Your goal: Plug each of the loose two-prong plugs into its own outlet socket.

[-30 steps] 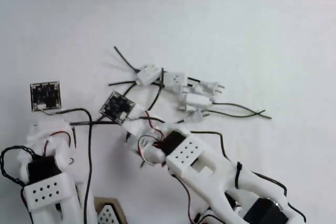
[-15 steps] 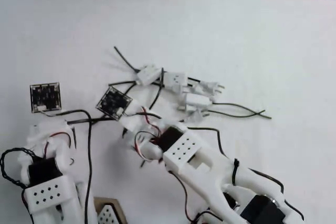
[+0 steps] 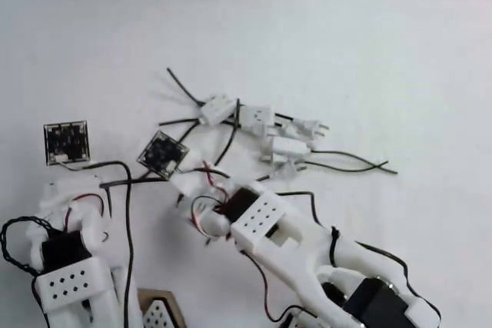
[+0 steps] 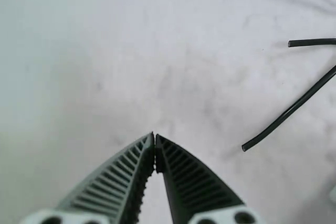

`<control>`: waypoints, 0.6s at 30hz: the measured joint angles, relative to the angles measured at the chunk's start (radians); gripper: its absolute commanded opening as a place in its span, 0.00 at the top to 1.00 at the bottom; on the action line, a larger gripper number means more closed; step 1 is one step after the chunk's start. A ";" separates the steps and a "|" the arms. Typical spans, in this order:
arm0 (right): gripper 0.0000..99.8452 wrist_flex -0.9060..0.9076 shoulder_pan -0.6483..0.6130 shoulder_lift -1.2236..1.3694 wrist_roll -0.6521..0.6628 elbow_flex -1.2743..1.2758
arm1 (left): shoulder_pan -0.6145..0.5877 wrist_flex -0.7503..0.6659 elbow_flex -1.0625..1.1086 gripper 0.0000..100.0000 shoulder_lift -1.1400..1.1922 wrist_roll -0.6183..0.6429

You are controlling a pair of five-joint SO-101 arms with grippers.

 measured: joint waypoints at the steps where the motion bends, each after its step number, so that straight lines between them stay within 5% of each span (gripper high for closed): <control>1: 0.98 0.000 0.000 0.000 0.000 0.000 | 0.000 0.000 0.000 0.98 0.000 0.000; 18: 0.98 -0.009 0.000 0.023 0.000 0.060 | 0.000 0.000 0.000 0.98 0.000 0.000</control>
